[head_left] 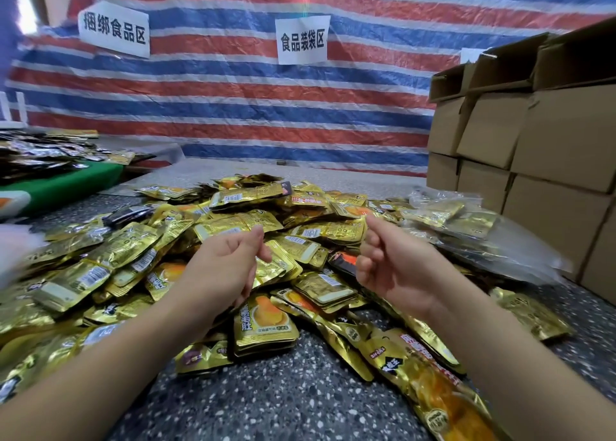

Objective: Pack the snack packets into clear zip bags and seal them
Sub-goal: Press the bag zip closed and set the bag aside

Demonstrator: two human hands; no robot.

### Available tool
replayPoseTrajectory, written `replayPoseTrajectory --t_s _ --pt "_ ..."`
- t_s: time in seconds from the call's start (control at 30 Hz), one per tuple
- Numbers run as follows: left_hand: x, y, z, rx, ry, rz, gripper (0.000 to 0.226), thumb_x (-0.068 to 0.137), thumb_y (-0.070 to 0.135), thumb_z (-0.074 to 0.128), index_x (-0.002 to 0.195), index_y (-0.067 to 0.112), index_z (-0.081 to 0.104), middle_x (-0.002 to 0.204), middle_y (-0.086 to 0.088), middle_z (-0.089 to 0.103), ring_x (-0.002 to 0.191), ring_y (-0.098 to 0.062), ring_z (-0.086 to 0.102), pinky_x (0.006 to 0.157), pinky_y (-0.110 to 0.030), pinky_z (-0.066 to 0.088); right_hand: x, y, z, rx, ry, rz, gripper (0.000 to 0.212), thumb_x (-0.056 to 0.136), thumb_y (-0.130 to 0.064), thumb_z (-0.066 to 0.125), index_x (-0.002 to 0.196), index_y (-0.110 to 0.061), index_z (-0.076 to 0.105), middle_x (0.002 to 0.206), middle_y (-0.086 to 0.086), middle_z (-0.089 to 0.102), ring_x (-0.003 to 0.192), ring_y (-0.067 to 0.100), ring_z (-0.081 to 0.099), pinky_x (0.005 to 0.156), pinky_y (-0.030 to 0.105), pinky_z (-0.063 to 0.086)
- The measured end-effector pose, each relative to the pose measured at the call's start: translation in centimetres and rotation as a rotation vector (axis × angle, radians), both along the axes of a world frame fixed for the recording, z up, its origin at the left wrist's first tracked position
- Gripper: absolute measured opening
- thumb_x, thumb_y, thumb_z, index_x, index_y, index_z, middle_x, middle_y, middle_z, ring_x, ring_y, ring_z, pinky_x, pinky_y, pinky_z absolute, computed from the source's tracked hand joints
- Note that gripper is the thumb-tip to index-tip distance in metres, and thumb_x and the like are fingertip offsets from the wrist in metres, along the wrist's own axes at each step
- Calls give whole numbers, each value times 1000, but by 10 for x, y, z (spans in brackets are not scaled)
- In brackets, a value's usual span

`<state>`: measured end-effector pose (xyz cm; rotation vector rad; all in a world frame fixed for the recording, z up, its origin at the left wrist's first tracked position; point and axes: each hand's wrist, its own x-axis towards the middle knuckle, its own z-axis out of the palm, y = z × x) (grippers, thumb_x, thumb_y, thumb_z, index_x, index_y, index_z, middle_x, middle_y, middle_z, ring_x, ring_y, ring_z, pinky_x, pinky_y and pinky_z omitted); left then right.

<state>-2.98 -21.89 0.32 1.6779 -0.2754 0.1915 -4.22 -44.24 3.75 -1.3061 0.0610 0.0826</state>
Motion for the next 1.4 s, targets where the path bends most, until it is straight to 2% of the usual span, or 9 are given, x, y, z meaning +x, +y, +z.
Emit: replayPoseTrajectory --t_s 0.13,0.27,0.43,0.6,0.7,0.83,0.93,1.07,1.4 --pt "-3 -1 3 138 -150 58 62 90 60 33 50 18 55 38 4 37 32 -6 30 35 -12 26 -7 10 -18 -117 -25 110 44 104 -33 44 63 -16 49 54 -1 41 49 11 43 48 22 42" --pt "0 6 10 265 -470 276 47 102 39 36 69 13 56 43 10 45 38 -6 39 41 -15 29 -13 16 -22 -177 -118 213 27 99 -24 52 76 -11 55 61 -1 51 51 10 49 49 21 44" --pt "28 52 34 521 -469 521 24 103 23 48 88 9 62 69 -3 58 60 -24 59 51 -35 45 -16 16 -24 -342 -117 62 51 104 -47 37 61 -20 40 47 -4 33 43 13 34 47 25 33" --pt "47 144 37 939 -285 892 68 105 45 26 66 1 60 66 -20 56 69 -39 53 61 -40 36 -18 21 -26 -343 -140 127 62 103 -50 33 49 -21 41 48 2 35 43 15 37 46 28 33" --pt "52 197 29 1140 -95 982 47 103 31 42 96 -8 66 97 -34 63 94 -49 60 76 -45 46 -18 25 -29 -479 -228 52 64 103 -49 35 46 -22 42 45 1 39 42 14 37 51 31 34" --pt "39 232 11 1405 347 856 36 99 39 49 127 20 62 135 -11 59 124 -33 54 100 -38 44 -19 28 -31 -563 -325 -12 62 102 -48 40 45 -23 42 44 0 40 41 13 36 54 31 34" --pt "39 246 -7 1325 493 818 33 96 29 55 114 4 67 112 -16 66 110 -35 60 91 -38 51 -20 28 -31 -580 -337 -32 63 102 -46 41 43 -23 41 43 2 40 41 16 35 60 36 38" --pt "35 248 -17 1331 332 920 33 96 38 57 77 10 59 70 -4 54 77 -28 55 61 -29 43 -22 28 -31 -614 -336 -60 61 102 -44 43 46 -20 38 42 2 39 41 16 33 74 54 49" --pt "33 244 -16 1335 334 964 20 94 21 60 84 5 66 74 -8 58 76 -29 57 59 -31 45 -19 27 -34 -643 -376 -55 60 102 -44 44 49 -17 40 43 3 39 42 17 34 61 39 35"
